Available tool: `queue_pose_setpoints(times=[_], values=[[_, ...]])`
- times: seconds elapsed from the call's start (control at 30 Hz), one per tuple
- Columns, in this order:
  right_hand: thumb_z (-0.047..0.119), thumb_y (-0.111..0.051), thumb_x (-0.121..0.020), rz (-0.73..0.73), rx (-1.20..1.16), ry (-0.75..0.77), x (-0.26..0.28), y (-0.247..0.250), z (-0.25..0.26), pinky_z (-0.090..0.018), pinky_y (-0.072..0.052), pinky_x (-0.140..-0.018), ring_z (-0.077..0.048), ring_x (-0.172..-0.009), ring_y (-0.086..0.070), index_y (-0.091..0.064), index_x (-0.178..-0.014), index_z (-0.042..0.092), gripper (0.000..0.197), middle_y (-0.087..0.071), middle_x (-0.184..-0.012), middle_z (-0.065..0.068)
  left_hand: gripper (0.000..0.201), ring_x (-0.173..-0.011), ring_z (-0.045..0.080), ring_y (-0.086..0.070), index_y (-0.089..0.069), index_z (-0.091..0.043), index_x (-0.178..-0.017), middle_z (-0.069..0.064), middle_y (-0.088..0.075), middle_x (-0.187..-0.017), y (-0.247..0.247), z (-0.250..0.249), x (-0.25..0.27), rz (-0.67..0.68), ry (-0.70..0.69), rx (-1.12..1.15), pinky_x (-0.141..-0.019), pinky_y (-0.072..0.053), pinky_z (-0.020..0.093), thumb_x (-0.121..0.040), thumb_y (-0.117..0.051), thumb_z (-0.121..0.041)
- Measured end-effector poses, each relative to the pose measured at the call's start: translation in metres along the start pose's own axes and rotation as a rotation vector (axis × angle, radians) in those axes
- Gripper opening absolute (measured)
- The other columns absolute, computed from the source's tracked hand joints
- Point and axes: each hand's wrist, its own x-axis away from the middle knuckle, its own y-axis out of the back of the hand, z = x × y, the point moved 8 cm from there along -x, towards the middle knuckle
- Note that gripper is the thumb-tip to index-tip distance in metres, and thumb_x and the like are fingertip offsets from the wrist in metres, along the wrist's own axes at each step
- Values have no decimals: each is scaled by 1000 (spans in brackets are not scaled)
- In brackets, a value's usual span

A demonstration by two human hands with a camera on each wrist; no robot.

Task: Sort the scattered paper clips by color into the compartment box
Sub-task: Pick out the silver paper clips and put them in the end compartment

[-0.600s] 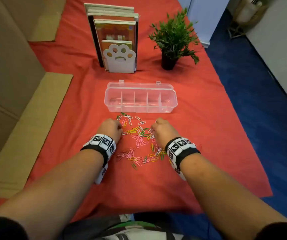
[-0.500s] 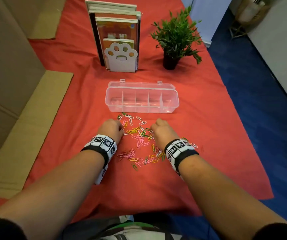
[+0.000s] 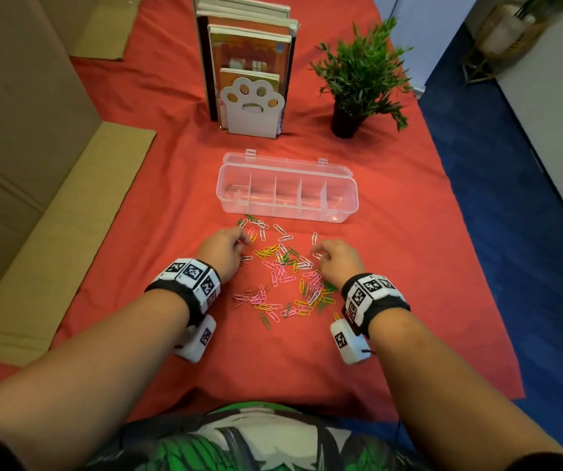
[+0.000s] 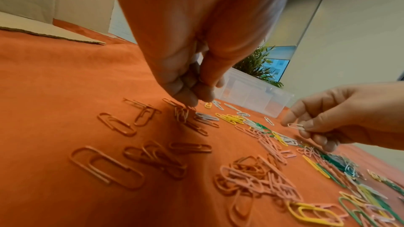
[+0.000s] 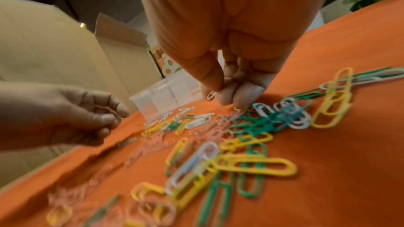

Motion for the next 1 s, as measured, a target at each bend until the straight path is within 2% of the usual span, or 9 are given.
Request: queue_pose_setpoints(times=[0.13, 0.33, 0.43, 0.53, 0.67, 0.73, 0.83, 0.9, 1.0], values=[[2, -43, -87, -6, 84, 63, -3, -4, 0, -29, -47, -88, -30, -98, -61, -67, -106, 9, 31, -59, -112, -13, 27, -103, 27, -58, -64, -8, -98, 10, -64, -112, -4, 0, -6, 8, 42, -24, -83, -40, 25, -86, -43, 4], [13, -54, -87, 70, 266, 214, -5, -21, 19, -36, -45, -94, -33, -111, -51, -55, -106, 2, 21, -49, -118, -15, 18, -101, 30, -60, -68, -7, -94, 13, -66, -105, -5, 2, -10, -1, 6, -161, -83, -42, 29, -84, -54, 0], [4, -55, -83, 61, 366, 290, -2, -22, 29, -39, -46, -93, -35, -111, -50, -52, -103, 1, 20, -49, -114, -16, 18, -102, 30, -60, -70, -8, -99, 14, -66, -107, -11, -2, -10, 13, -41, -289, -85, -42, 30, -85, -57, -7], [-9, -48, -76, 79, 415, 314, -1, -25, 34, -40, -45, -91, -35, -111, -49, -50, -105, 0, 31, -50, -114, -17, 20, -100, 27, -61, -71, -17, -100, 8, -68, -105, -18, -6, -9, 15, -48, -370, -86, -49, 31, -86, -57, -16], [-4, -50, -78, 124, 408, 250, -4, -26, 29, -37, -43, -96, -35, -113, -48, -50, -109, 0, 32, -50, -118, -17, 21, -101, 24, -61, -69, -19, -102, 5, -67, -107, -22, -11, -9, 26, -67, -452, -83, -50, 29, -88, -53, -19], [4, -50, -84, 143, 284, 138, -8, -21, 23, -35, -43, -90, -33, -108, -52, -52, -106, 2, 22, -54, -113, -17, 21, -101, 26, -61, -67, -16, -103, 7, -65, -108, -24, -11, -12, 46, -89, -494, -82, -49, 31, -89, -51, -18], [11, -48, -88, 109, -49, -43, -12, -13, 9, -30, -42, -73, -24, -82, -56, -51, -89, 13, 4, -59, -84, -7, 21, -104, 33, -58, -60, -7, -106, 15, -60, -112, -32, -6, -15, 127, -116, -497, -88, -47, 37, -91, -48, -16], [7, -49, -86, 103, -364, -152, -12, -11, 0, -28, -44, -61, -16, -66, -51, -51, -84, 19, 12, -55, -74, 1, 21, -107, 35, -56, -58, -5, -106, 17, -59, -112, -32, -3, -15, 124, -108, -434, -92, -44, 39, -92, -48, -16], [-4, -42, -88, 127, -790, -260, -8, -12, -6, -17, -36, -44, -9, -54, -43, -56, -94, 19, 27, -51, -69, 1, 18, -104, 32, -57, -59, -5, -104, 16, -62, -109, -14, -2, -15, 3, -59, -167, -88, -41, 34, -91, -49, -10]])
